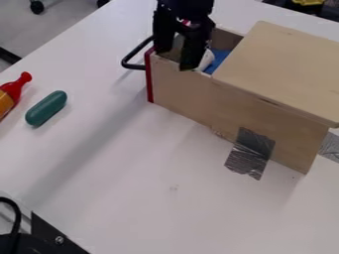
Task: Take the white object out of the drawer
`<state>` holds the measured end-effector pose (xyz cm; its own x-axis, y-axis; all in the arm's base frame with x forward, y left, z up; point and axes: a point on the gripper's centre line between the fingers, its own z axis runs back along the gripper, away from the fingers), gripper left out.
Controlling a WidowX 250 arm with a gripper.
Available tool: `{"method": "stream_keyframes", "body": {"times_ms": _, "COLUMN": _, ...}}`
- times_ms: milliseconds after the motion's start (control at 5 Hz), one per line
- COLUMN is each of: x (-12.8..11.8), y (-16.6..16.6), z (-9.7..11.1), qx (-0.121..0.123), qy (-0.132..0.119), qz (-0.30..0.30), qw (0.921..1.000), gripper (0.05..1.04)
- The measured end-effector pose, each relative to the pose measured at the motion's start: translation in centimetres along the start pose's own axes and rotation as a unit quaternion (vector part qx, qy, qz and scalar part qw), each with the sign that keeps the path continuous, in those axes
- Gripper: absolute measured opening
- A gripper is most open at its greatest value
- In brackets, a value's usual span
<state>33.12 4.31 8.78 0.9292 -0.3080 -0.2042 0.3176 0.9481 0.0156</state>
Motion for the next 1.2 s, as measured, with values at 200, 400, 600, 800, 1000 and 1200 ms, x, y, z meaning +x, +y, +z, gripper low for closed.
{"method": "stream_keyframes", "body": {"times_ms": 200, "x": 0.4, "y": 0.1, "z": -0.2, "qx": 0.002, "qy": -0.003, "qz": 0.0, "qw": 1.0, "gripper": 0.998}}
{"method": "stream_keyframes", "body": {"times_ms": 400, "x": 0.6, "y": 0.2, "z": -0.3, "qx": 0.006, "qy": -0.009, "qz": 0.002, "qw": 0.9999, "gripper": 0.998}}
{"method": "stream_keyframes", "body": {"times_ms": 600, "x": 0.8, "y": 0.3, "z": -0.4, "qx": 0.007, "qy": -0.011, "qz": 0.002, "qw": 0.9999, "gripper": 0.998}}
{"method": "stream_keyframes", "body": {"times_ms": 800, "x": 1.1, "y": 0.5, "z": -0.5, "qx": 0.007, "qy": -0.014, "qz": 0.002, "qw": 0.9999, "gripper": 0.998}}
{"method": "stream_keyframes", "body": {"times_ms": 1000, "x": 1.5, "y": 0.8, "z": -0.7, "qx": 0.008, "qy": -0.013, "qz": 0.005, "qw": 0.9999, "gripper": 0.998}}
{"method": "stream_keyframes", "body": {"times_ms": 1200, "x": 2.2, "y": 1.2, "z": -1.3, "qx": 0.013, "qy": -0.013, "qz": 0.009, "qw": 0.9998, "gripper": 0.998}}
